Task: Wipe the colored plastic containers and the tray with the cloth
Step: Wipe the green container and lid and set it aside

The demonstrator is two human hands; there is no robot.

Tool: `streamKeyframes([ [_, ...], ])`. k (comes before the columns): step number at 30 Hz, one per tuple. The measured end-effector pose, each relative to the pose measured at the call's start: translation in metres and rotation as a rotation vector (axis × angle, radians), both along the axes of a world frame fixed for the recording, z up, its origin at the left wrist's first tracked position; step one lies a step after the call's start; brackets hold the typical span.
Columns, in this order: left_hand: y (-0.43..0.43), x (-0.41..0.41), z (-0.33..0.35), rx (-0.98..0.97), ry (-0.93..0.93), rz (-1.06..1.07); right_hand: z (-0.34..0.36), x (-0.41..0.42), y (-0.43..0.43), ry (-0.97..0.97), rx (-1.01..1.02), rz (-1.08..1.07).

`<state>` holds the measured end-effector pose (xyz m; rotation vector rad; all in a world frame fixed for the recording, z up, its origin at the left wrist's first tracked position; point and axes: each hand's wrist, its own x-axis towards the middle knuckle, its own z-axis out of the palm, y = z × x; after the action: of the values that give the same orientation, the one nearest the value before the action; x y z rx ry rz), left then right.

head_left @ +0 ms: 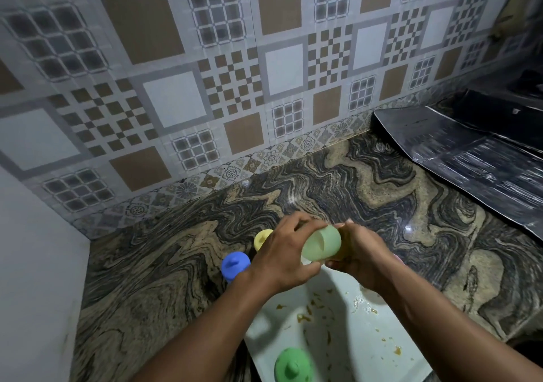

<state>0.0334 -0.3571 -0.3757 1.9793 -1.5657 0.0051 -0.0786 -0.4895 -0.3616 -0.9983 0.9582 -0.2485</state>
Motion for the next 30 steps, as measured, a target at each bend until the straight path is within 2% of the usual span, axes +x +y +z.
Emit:
streamKeyframes([
  [1,0.002,0.002,0.0,-0.007,0.08,0.047,-0.003,0.0,-0.002,0.012,-0.096,-0.031],
  [3,0.003,0.008,0.0,0.013,0.242,0.145,-0.004,-0.002,-0.004,0.031,-0.441,-0.076],
  [5,0.0,0.011,0.0,0.031,0.392,0.209,-0.007,-0.009,-0.001,0.056,-0.833,0.025],
  [6,-0.002,0.011,0.001,0.027,0.447,0.222,-0.008,-0.013,0.006,0.036,-0.965,0.103],
  [9,-0.003,0.011,0.005,-0.008,0.561,0.213,-0.025,-0.018,0.02,-0.017,-1.278,0.276],
  [11,0.0,0.011,0.007,-0.017,0.589,0.175,-0.035,-0.021,0.02,-0.023,-1.371,0.266],
  [13,0.003,0.011,0.009,-0.017,0.559,0.151,-0.032,-0.022,0.014,-0.06,-1.221,0.249],
  [16,0.003,0.01,0.009,-0.006,0.562,0.138,-0.021,-0.017,0.005,-0.185,-0.588,0.24],
  [18,0.002,0.011,0.006,-0.001,0.596,0.152,-0.013,-0.011,-0.003,-0.11,-0.298,0.09],
  [19,0.001,0.012,0.004,-0.004,0.608,0.158,-0.01,-0.011,-0.004,-0.078,-0.293,0.01],
  [21,-0.002,0.016,0.0,-0.02,0.618,0.158,-0.01,-0.011,-0.003,-0.123,-0.485,-0.065],
  [23,-0.004,0.019,-0.002,-0.018,0.612,0.17,-0.009,-0.013,0.002,-0.203,-0.706,0.003],
  [24,-0.005,0.02,-0.003,-0.012,0.593,0.178,-0.011,-0.013,0.005,-0.182,-0.761,0.063],
  [26,-0.003,0.021,-0.004,0.019,0.571,0.193,-0.017,-0.012,0.007,-0.071,-0.709,0.153],
  [30,0.005,0.021,-0.004,0.085,0.591,0.198,-0.013,-0.013,0.003,0.031,-0.39,0.169],
])
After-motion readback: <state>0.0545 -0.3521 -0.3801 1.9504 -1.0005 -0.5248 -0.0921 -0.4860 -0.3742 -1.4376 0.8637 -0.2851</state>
